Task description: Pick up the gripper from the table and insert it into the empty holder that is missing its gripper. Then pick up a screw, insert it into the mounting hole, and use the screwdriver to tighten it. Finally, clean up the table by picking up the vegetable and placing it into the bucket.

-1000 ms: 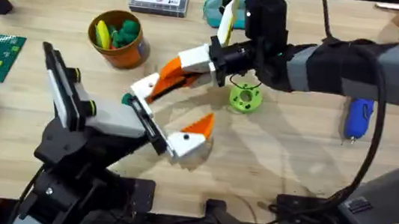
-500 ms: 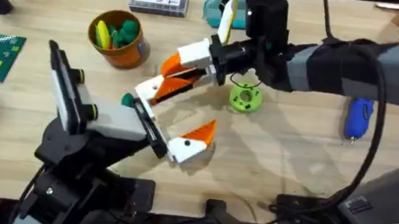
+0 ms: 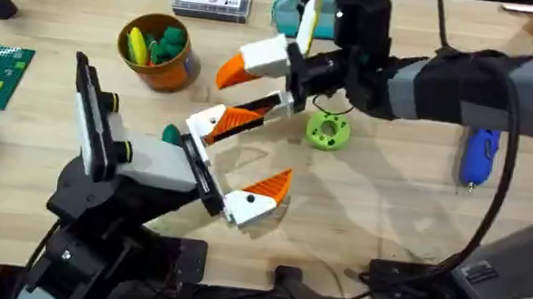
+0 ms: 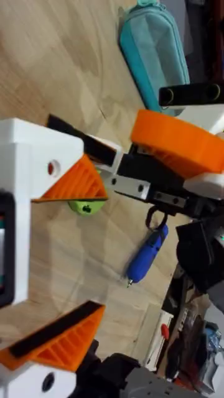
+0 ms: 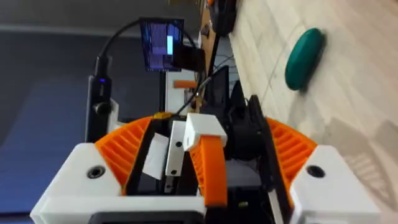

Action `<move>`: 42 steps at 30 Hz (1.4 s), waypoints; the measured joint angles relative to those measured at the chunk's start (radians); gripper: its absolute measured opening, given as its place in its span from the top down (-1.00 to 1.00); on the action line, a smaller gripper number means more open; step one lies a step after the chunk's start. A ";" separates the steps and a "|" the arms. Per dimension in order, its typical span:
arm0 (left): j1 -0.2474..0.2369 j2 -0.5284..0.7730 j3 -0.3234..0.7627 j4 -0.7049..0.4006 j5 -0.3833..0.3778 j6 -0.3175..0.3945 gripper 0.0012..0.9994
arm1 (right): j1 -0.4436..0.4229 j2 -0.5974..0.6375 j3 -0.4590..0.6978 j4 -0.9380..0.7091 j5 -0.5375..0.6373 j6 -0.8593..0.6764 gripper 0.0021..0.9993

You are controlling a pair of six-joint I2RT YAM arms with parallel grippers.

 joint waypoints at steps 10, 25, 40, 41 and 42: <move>0.000 0.000 0.000 0.000 0.000 0.000 -0.97 | -0.109 0.000 0.000 0.055 0.088 -0.025 -0.99; 0.000 0.000 0.000 0.000 0.000 0.000 -0.97 | -0.268 -0.061 0.162 -0.352 0.258 -0.262 -0.99; 0.000 0.000 0.000 0.000 0.001 0.000 -0.97 | -0.244 -0.460 0.444 -1.304 0.671 -0.907 -0.99; 0.000 0.000 0.000 0.000 0.001 0.000 -0.97 | -0.245 -0.480 0.444 -1.336 0.679 -0.920 -0.99; 0.000 0.000 0.000 0.000 0.001 0.000 -0.97 | -0.246 -0.496 0.444 -1.364 0.685 -0.931 -0.99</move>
